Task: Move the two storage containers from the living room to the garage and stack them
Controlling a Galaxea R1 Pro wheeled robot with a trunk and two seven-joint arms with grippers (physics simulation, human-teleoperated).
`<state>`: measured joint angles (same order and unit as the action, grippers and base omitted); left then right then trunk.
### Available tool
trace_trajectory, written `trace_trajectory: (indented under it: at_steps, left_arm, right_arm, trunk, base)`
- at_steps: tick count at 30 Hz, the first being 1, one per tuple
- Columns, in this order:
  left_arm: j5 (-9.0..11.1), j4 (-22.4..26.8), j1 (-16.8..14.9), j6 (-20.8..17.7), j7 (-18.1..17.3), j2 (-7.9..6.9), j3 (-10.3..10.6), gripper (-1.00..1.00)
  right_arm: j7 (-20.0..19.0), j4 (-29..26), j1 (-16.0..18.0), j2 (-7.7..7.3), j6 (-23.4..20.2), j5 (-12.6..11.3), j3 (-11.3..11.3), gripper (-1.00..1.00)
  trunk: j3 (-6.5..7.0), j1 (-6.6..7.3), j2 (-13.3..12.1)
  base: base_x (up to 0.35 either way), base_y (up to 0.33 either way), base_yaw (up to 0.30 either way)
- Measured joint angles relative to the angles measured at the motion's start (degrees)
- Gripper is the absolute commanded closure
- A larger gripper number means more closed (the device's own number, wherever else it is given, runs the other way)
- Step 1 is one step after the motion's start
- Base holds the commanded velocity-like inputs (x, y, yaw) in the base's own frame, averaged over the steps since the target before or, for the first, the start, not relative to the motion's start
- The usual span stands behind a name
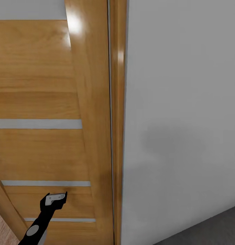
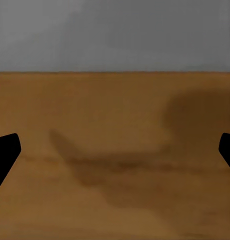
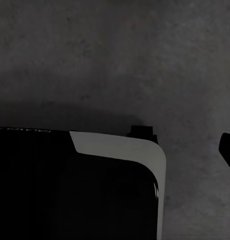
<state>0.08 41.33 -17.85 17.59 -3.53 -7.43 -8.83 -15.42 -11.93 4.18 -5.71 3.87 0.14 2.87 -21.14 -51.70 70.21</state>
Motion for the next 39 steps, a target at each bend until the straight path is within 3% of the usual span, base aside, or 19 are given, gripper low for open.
trace_trajectory:
  at_steps: [39]
  left_arm:
    - [-0.1,0.1,0.0,0.0,-0.2,-0.69,0.1,-1.00]
  right_arm:
    - [0.0,0.2,0.0,0.03,0.0,0.0,0.0,-1.00]
  trunk:
    - [0.01,0.00,0.0]
  base:
    - [0.000,0.000,0.000]
